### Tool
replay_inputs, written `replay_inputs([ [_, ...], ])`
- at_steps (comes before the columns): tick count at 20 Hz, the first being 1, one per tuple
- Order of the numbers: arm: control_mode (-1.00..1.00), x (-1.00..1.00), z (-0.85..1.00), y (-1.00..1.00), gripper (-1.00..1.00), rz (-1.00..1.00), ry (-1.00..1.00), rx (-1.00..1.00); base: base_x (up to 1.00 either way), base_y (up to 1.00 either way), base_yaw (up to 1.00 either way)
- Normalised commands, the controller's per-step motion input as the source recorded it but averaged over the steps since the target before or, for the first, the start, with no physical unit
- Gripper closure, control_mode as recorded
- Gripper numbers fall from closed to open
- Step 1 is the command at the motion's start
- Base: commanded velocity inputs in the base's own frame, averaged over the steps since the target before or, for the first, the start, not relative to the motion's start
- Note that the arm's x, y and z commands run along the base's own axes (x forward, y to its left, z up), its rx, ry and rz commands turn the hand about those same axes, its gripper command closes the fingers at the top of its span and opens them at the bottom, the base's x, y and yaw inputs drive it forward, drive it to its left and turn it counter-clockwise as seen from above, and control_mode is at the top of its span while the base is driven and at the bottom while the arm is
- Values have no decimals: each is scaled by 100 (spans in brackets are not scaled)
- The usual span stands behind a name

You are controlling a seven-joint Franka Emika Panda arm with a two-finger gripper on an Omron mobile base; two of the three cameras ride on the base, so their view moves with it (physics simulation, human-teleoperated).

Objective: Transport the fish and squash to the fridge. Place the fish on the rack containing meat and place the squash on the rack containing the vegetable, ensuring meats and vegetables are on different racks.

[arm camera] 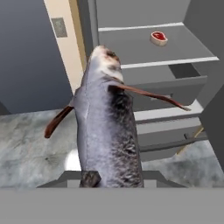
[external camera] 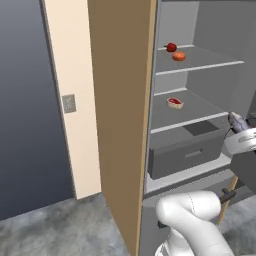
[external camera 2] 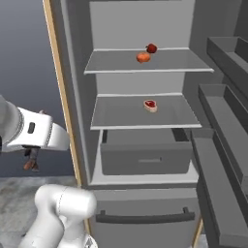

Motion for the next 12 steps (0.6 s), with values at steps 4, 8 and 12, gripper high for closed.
replay_inputs([
  [4,100,0,0,0,100,0,0,0,-6,-15,-19],
  [8,100,0,0,0,100,0,0,0,-2,-14,-19],
  [12,100,0,0,0,100,0,0,0,-35,-37,-5],
])
